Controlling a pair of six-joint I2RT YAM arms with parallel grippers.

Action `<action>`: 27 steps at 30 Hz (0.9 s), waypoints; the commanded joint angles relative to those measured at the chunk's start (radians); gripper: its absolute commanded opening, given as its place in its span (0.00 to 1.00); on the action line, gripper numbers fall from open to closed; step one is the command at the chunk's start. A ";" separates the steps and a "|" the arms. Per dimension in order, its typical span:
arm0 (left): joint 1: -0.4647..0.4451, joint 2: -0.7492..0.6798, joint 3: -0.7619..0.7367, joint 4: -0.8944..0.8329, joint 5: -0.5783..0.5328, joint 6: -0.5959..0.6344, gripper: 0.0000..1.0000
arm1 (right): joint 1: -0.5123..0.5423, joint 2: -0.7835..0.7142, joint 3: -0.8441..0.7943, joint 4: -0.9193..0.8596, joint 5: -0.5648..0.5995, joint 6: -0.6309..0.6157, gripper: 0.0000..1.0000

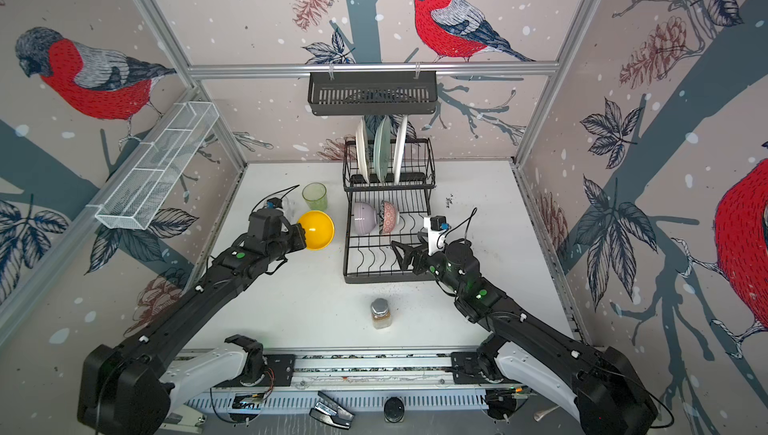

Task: Unload the mixed dishes from the dish rack
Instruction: 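Open the right gripper and withdraw it while the left gripper carries the bowl away, then lower the yellow bowl onto the table near the glasses with the left gripper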

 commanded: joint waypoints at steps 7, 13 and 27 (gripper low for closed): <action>0.121 0.112 -0.031 -0.038 -0.003 -0.006 0.00 | -0.024 0.017 -0.006 0.010 -0.002 -0.033 1.00; 0.159 0.133 -0.025 -0.032 -0.006 -0.013 0.00 | -0.035 0.050 -0.011 0.033 -0.019 -0.037 0.99; 0.197 0.230 0.003 -0.038 -0.014 -0.012 0.09 | -0.088 0.071 -0.035 0.047 -0.043 -0.030 1.00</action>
